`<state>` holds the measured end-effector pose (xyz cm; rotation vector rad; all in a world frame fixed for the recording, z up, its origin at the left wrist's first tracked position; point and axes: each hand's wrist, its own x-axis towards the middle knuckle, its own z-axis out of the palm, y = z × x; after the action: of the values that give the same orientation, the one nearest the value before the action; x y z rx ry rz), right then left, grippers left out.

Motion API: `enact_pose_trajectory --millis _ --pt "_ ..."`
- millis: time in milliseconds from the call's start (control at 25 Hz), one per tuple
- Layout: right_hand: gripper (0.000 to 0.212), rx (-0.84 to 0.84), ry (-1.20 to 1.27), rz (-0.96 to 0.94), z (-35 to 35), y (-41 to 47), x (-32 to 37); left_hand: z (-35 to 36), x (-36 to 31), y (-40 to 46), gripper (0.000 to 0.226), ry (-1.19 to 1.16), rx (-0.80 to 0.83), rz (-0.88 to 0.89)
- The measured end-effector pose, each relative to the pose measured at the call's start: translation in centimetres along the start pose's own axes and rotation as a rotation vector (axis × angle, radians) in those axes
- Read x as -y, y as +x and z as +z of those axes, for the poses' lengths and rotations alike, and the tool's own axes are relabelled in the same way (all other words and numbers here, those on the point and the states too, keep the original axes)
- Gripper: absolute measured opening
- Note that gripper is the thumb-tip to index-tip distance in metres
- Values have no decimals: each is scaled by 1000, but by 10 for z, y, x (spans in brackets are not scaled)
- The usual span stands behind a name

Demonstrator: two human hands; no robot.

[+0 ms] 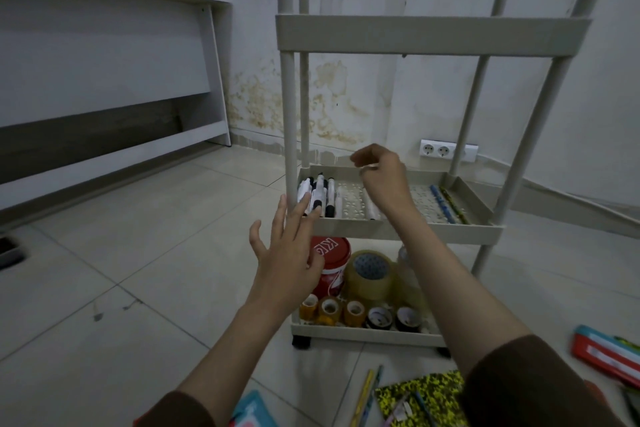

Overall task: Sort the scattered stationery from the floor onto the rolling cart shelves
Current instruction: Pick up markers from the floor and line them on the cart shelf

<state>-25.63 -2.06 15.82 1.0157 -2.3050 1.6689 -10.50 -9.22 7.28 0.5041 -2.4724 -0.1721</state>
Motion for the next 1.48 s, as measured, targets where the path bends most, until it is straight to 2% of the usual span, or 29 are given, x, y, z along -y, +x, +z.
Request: enact_pose_trajectory --millis 120,240,320,480,600,680,800,920,1120,1200,1360,1480 --pt "28 15 -79 -143 -32 -24 -5 -11 -12 -9 40 -116 -136 51" --pt "26 103 -105 -215 -57 -85 -29 -11 -23 -34 30 -220 -138 115" --pt "24 217 -160 -171 -71 -137 -59 -1 -31 -60 28 -299 -23 168" --pt "24 449 -256 94 -92 -226 -121 37 -46 -116 26 -414 290 209" --pt "20 542 -290 301 -109 -276 -154 68 -55 -155 20 -392 563 218" --pt "19 594 -310 404 -120 -308 -167 86 -59 -178 24 -342 734 316" --pt "17 677 -338 506 -127 -347 -176 101 -62 -203 25 -271 853 462" --pt "17 752 -364 524 -129 -370 -176 106 -60 -211 27 -256 940 589" --pt "21 812 -413 531 -148 -385 -176 112 -54 -219 36 -303 972 699" --pt "20 819 -403 510 -157 -389 -175 111 -58 -222 31 -330 910 701" --pt "17 545 -462 521 -178 -372 -188 105 -69 -230 20 -268 737 760" --pt "15 457 -496 470 -193 -345 -204 107 -75 -232 6 -263 635 735"
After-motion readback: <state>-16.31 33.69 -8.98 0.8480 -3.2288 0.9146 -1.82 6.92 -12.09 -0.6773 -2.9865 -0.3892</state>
